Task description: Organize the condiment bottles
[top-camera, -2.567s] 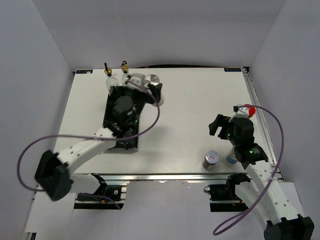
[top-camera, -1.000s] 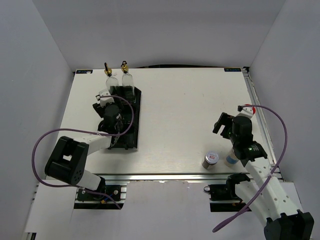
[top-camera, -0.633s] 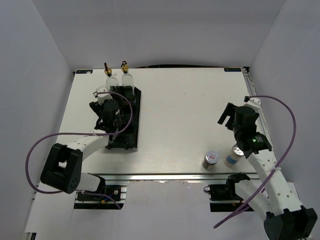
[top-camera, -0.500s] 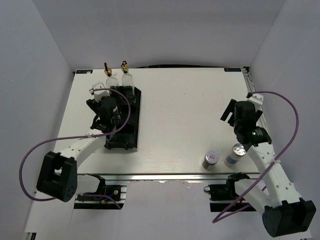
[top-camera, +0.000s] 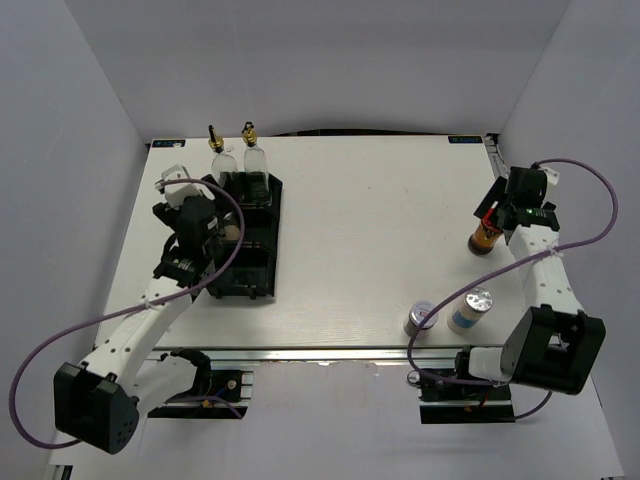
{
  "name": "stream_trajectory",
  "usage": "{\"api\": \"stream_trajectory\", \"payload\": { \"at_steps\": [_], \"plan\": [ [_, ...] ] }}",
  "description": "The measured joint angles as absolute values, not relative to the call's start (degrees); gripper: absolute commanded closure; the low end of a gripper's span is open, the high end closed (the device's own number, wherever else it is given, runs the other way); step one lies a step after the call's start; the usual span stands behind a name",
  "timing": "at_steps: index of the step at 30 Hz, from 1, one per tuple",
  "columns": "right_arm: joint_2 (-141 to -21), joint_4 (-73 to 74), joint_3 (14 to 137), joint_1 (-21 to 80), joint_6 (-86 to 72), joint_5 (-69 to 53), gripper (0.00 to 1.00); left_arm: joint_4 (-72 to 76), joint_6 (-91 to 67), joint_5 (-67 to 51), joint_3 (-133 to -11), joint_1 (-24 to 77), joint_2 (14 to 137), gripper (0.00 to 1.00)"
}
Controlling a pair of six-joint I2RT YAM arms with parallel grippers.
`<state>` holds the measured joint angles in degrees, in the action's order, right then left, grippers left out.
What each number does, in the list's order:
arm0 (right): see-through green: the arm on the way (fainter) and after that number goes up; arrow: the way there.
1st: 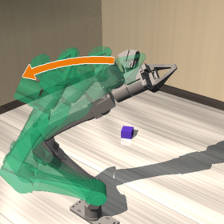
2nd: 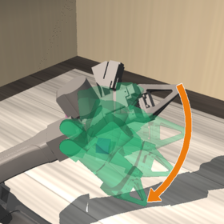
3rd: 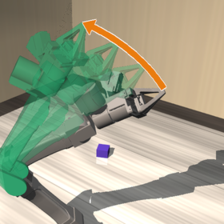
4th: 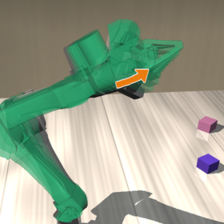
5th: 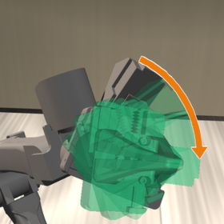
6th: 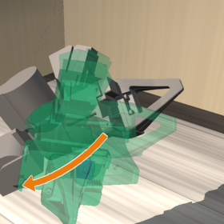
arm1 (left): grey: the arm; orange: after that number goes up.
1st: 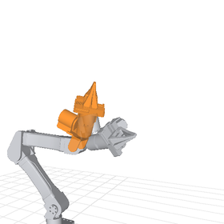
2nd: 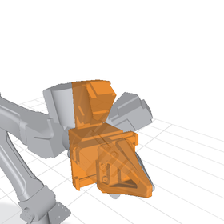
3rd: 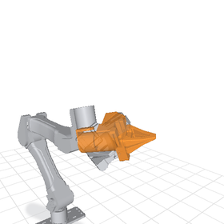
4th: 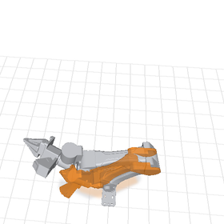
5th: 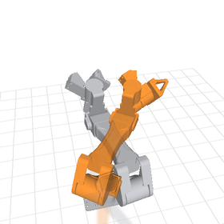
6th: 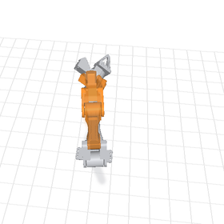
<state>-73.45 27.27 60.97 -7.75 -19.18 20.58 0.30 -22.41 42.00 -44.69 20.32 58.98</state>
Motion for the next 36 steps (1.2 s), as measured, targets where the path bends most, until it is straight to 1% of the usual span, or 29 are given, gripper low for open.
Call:
{"api": "stream_trajectory", "payload": {
  "at_steps": [6, 10, 11, 14, 15, 16, 17, 18, 20, 21, 22, 23, 28, 31, 36],
  "plan": [
    [-79.7, 23.8, 61.5, -11.6, -15.8, 13.8, 0.11, -1.5, -23.0, 44.1, -42.7, 20.3, 52.5, 0.02],
    [-84.3, 22.5, 62.8, -12.0, -14.5, 12.4, 0.11, -1.7, -23.0, 44.5, -41.0, 20.3, 49.7, 0.02],
    [-85.5, 22.5, 63.4, -12.0, -14.3, 12.4, 0.13, -1.8, -23.0, 44.7, -40.7, 20.3, 49.3, 0.02],
    [-87.9, 22.7, 65.2, -12.0, -13.8, 12.3, 0.38, -1.7, -23.0, 45.5, -40.2, 20.3, 48.6, 0.02],
    [-88.2, 22.8, 65.5, -12.0, -13.6, 12.2, 0.62, -1.8, -23.0, 45.7, -40.0, 20.3, 48.3, 0.02],
    [-88.3, 22.9, 65.8, -12.0, -13.7, 11.8, 0.70, -1.8, -23.0, 46.0, -39.9, 20.3, 48.2, 0.02],
    [-88.4, 23.0, 65.9, -12.0, -13.5, 11.4, 0.76, -2.0, -23.0, 46.1, -39.9, 20.3, 48.1, 0.02],
    [-88.2, 23.2, 65.9, -12.0, -13.3, 10.9, 0.86, -2.0, -23.0, 46.2, -39.8, 20.3, 47.9, 0.02],
    [-87.7, 24.0, 65.9, -11.9, -13.2, 9.4, 0.89, -2.0, -23.0, 46.4, -39.8, 20.3, 47.6, 0.02],
    [-87.2, 24.7, 65.9, -11.8, -13.0, 8.4, 0.96, -2.0, -23.0, 46.5, -39.8, 20.3, 47.4, 0.02],
    [-86.6, 25.3, 65.9, -11.4, -12.9, 7.4, 0.98, -2.0, -23.0, 46.5, -39.8, 20.3, 47.3, 0.02],
    [-85.8, 26.0, 65.9, -10.9, -12.7, 6.6, 1.00, -2.0, -23.0, 46.5, -39.8, 20.3, 47.1, 0.02],
    [-79.3, 27.4, 65.9, -5.7, -10.9, 0.6, 1.00, -2.3, -23.4, 46.5, -39.8, 20.3, 46.9, 0.02],
    [-75.7, 27.6, 66.8, 1.3, -9.4, -0.8, 1.00, -2.8, -23.8, 45.9, -39.8, 20.3, 46.7, 0.02],
    [-74.9, 28.1, 71.2, 14.8, -7.7, -5.1, 1.00, -3.6, -24.7, 45.1, -39.8, 20.3, 45.8, 0.02]
  ]
}}
